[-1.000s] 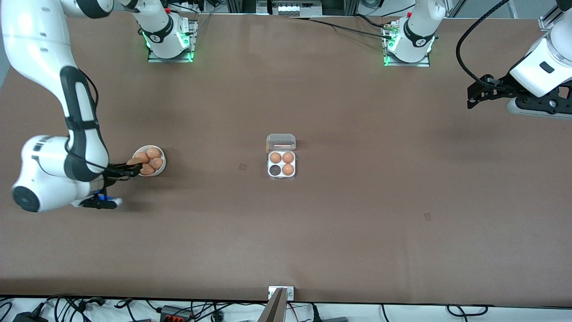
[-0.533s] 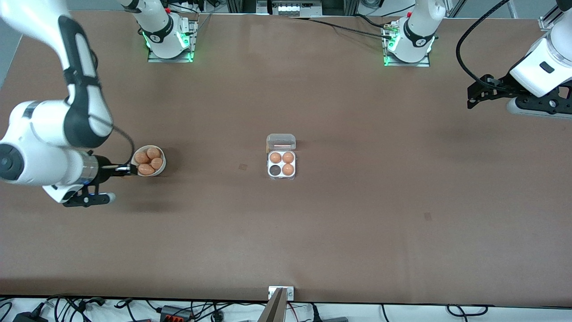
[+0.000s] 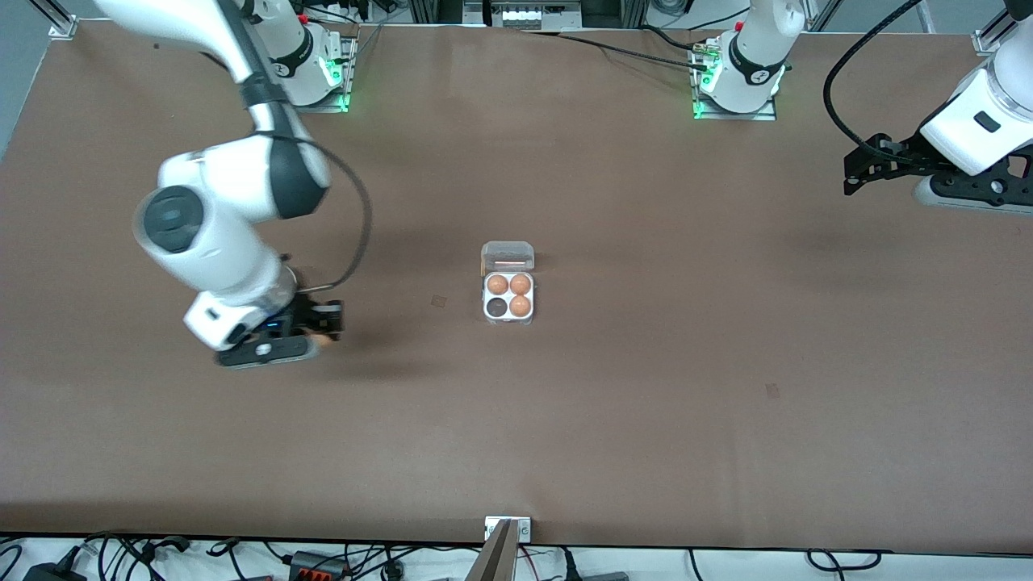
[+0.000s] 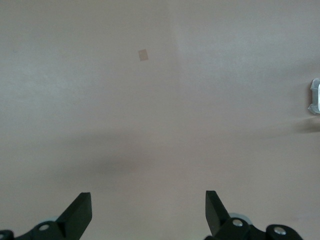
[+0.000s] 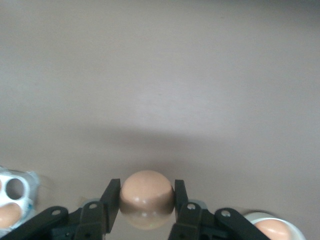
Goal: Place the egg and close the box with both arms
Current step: 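Lift the egg with the right gripper and carry it over the carton, then lower the egg into the empty carton slot and open the right gripper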
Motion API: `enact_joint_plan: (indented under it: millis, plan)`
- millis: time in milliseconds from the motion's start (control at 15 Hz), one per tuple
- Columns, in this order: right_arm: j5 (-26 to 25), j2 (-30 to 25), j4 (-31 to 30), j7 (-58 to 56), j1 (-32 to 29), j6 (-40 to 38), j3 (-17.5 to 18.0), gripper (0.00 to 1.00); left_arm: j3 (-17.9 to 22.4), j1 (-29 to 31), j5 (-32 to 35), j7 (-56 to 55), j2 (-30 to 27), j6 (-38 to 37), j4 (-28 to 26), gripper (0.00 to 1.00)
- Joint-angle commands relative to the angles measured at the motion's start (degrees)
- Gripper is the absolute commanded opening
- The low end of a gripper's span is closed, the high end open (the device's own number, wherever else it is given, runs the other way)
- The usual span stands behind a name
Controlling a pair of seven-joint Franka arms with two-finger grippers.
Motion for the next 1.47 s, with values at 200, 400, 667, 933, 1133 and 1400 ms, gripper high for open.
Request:
enact_joint_plan:
  millis: [200, 400, 667, 933, 1133, 1400]
  plan:
    - [-4.7, 8.8, 5.1, 16.7, 13.1, 5.8, -5.5, 0.19, 0.0, 0.3, 0.6, 1.0, 0.0, -0.9, 0.7, 1.0]
    - [-4.4, 15.8, 12.1, 22.7, 18.1, 5.8, -7.5, 0.19, 0.0, 0.3, 0.6, 1.0, 0.1, -0.9, 0.7, 1.0]
    - [-4.1, 17.5, 13.7, 27.7, 21.3, 6.2, -7.5, 0.19, 0.1, 0.3, 0.6, 1.0, 0.1, -0.9, 0.7, 1.0]
    - [-4.1, 18.1, 13.3, 32.5, 24.4, 6.2, -7.5, 0.19, 0.1, 0.3, 0.6, 1.0, 0.1, -0.9, 0.7, 1.0]
    - [-4.2, 19.7, 12.5, 35.3, 26.3, 6.3, -7.5, 0.2, 0.1, 0.3, 0.6, 1.0, 0.1, -0.9, 0.7, 1.0]
    - [-4.4, 20.7, 9.2, 37.1, 27.4, 11.7, -7.5, 0.19, 0.1, 0.3, 0.6, 1.0, 0.0, -0.9, 0.7, 1.0]
